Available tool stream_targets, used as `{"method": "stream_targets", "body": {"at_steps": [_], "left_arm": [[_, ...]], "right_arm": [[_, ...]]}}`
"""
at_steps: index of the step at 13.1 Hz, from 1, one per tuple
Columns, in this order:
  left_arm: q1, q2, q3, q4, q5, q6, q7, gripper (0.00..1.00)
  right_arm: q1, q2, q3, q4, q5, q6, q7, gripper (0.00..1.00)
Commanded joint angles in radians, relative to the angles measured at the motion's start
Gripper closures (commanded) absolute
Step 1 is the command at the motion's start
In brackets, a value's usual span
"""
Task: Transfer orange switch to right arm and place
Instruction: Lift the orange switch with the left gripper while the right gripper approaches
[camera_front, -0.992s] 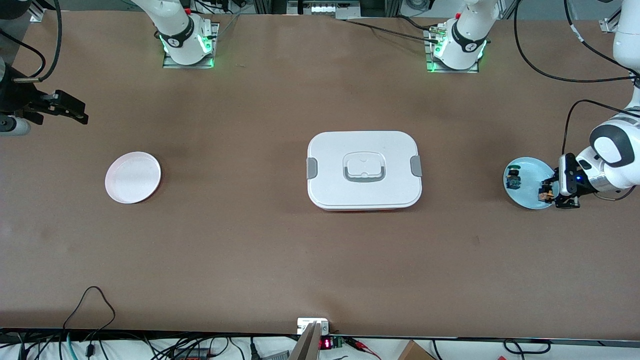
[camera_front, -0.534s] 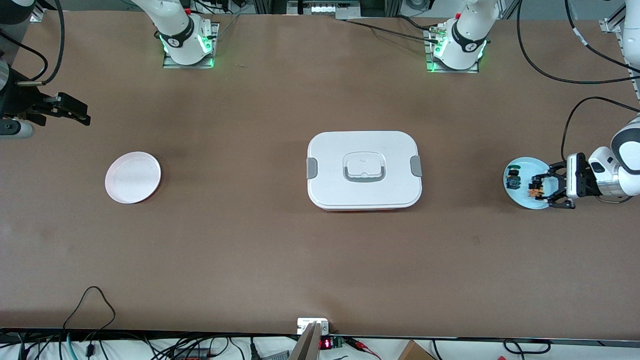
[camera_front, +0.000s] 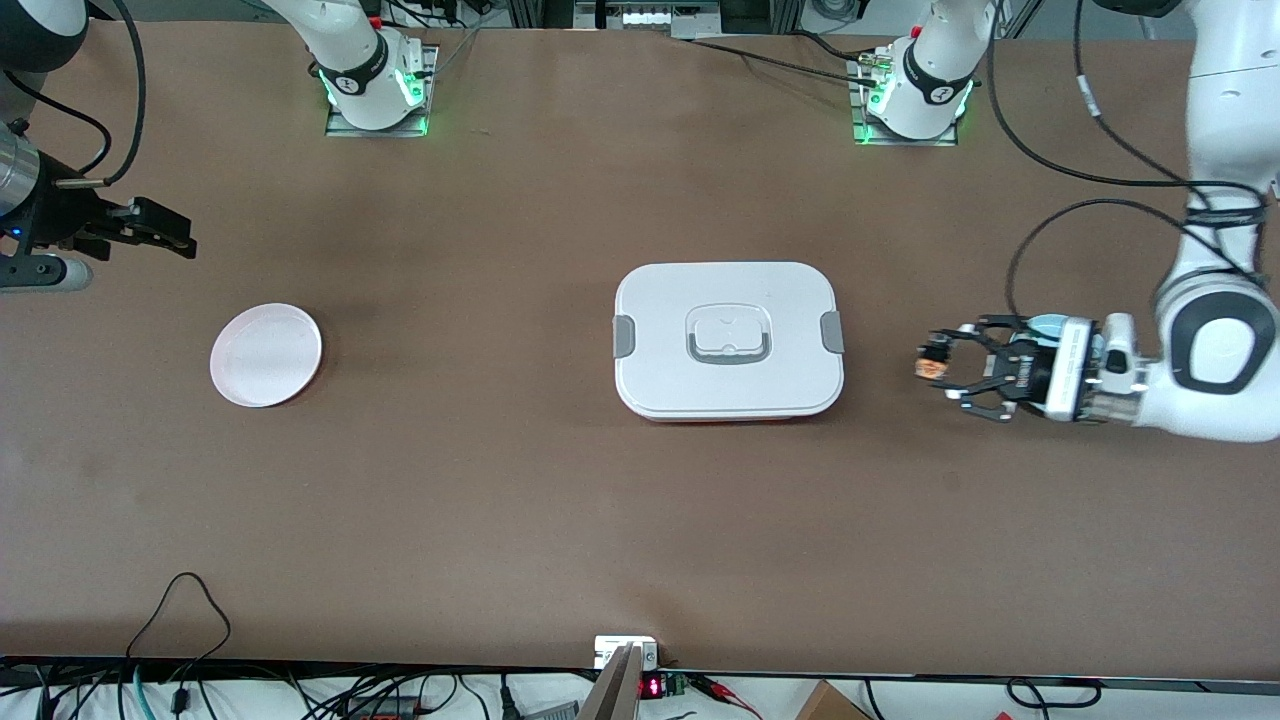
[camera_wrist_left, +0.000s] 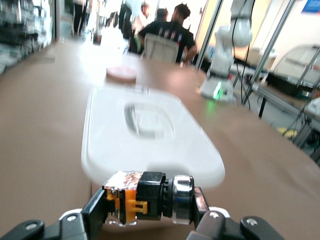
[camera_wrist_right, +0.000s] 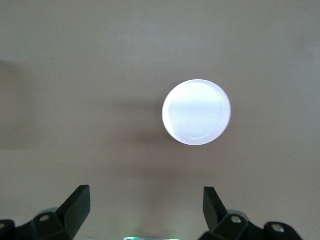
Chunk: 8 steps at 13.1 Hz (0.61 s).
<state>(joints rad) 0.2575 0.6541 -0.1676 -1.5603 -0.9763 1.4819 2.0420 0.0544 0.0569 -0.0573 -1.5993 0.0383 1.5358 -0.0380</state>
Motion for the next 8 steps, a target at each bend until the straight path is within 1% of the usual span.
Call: {"method": "stream_targets", "body": {"at_steps": [1, 2, 4, 5, 8], "left_arm": [[-0.111, 0.024, -0.046, 0.029, -0.263, 0.006, -0.034, 1.0], [-0.173, 0.021, -0.046, 0.034, -0.369, 0.036, -0.045, 1.0], [-0.281, 0.021, -0.046, 0.037, -0.531, 0.127, -0.065, 1.0], [-0.337, 0.015, -0.046, 0.042, -0.621, 0.197, -0.065, 1.0], [-0.51, -0.008, -0.047, 0.045, -0.847, 0.442, -0.066, 1.0]], "right_arm": [[-0.008, -0.002, -0.004, -0.001, 0.127, -0.048, -0.013, 0.0], [-0.002, -0.002, -0.003, -0.01, 0.187, -0.052, -0.011, 0.0], [-0.001, 0.009, -0.003, -0.037, 0.341, -0.054, -0.014, 0.0], [0.001, 0.029, -0.001, -0.039, 0.415, -0.077, -0.017, 0.0], [0.001, 0.064, -0.001, -0.039, 0.564, -0.106, -0.002, 0.0]]}}
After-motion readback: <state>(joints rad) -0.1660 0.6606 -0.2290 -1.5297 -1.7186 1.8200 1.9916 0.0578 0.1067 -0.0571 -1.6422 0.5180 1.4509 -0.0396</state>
